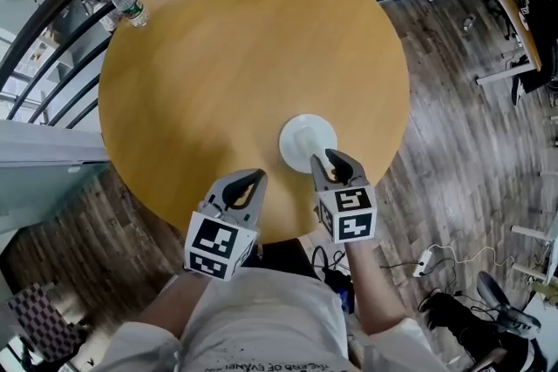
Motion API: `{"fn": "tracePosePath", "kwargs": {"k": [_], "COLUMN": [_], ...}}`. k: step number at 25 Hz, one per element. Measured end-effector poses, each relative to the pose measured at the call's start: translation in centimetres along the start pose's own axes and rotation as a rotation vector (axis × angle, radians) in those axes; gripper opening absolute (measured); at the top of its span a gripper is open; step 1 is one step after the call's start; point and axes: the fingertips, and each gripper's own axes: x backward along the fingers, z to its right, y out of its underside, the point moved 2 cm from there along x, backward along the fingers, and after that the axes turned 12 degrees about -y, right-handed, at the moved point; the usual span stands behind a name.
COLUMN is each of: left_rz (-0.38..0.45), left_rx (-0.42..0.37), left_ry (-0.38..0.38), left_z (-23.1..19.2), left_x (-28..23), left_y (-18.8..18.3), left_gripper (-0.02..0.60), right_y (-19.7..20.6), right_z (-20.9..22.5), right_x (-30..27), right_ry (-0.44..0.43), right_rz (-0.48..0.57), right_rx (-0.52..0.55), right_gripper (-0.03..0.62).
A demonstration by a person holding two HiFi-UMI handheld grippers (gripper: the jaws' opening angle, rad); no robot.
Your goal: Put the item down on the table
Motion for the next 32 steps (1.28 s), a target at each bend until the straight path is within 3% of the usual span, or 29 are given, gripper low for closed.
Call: {"fn": "tracePosePath", "kwargs": {"k": [8,20,32], "left_rz": [0.030,0.072,0.103], "left_rx": [-0.088,-0.126,-0.110], "left_ry": [0.015,0.036,0.043], "left_z": [2.1,4.8,4.5], "left_x": [3.9,7.4,7.7], "left_y": [0.0,-1.3,-2.9], "left_gripper": [0.025,0.025,0.024], "right_y": [0.0,0.1,0.5], "right_z": [-1.7,-5.2,-5.3], "right_x": [6.0,13.9,15.6], "right_ry": [0.059,0.072,0.086], "right_rz": [0.081,0.197,0.236], "right_rx": [-0.004,-0.057,-0.103], "right_gripper": [0.045,0.028,0.025]}}
